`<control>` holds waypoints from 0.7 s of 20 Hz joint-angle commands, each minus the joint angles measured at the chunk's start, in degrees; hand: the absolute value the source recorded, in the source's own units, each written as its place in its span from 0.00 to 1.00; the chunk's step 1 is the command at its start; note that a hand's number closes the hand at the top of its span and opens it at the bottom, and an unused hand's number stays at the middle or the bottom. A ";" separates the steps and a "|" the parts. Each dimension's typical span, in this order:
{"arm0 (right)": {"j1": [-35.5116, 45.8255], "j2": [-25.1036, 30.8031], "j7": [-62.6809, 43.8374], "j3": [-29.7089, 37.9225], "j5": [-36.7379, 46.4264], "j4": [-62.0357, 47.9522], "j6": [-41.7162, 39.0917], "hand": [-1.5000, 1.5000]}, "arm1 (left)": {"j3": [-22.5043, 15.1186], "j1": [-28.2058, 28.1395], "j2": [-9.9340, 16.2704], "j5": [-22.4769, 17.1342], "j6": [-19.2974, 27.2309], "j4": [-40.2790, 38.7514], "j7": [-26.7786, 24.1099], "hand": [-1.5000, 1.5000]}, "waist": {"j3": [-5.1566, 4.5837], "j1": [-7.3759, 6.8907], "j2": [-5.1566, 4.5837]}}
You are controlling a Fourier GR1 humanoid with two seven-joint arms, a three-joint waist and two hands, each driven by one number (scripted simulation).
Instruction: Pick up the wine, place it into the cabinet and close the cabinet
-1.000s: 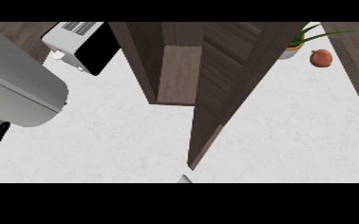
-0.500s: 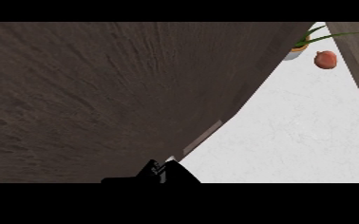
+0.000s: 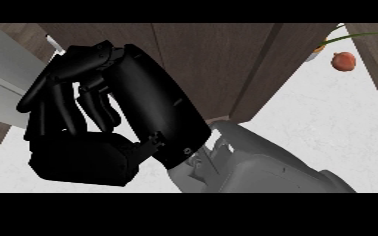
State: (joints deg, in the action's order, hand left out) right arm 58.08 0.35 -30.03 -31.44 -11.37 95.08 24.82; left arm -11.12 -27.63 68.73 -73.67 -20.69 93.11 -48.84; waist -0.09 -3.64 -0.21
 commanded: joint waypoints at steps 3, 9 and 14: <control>5.23 -0.24 8.68 8.20 -6.36 -15.19 -11.87 1.00 | 4.16 -3.90 -0.23 0.59 -7.98 -1.84 -2.07 0.00 | 0.06 0.15 -0.08; 6.81 -0.34 0.07 4.49 -21.73 -20.09 -31.03 1.00 | 4.22 -0.99 -2.28 1.29 -5.27 -1.71 0.61 0.00 | -0.04 -0.09 -0.65; 10.67 -0.34 -3.66 5.55 -27.90 -29.52 -44.02 1.00 | 6.24 -1.45 -3.07 1.39 -7.30 -2.91 1.65 0.00 | -0.05 0.08 -0.46</control>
State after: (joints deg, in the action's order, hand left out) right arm 66.29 0.12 -31.19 -26.58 -34.18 71.80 -9.91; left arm -5.91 -29.21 66.62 -72.52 -23.55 91.73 -45.53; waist -0.09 -3.79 -0.65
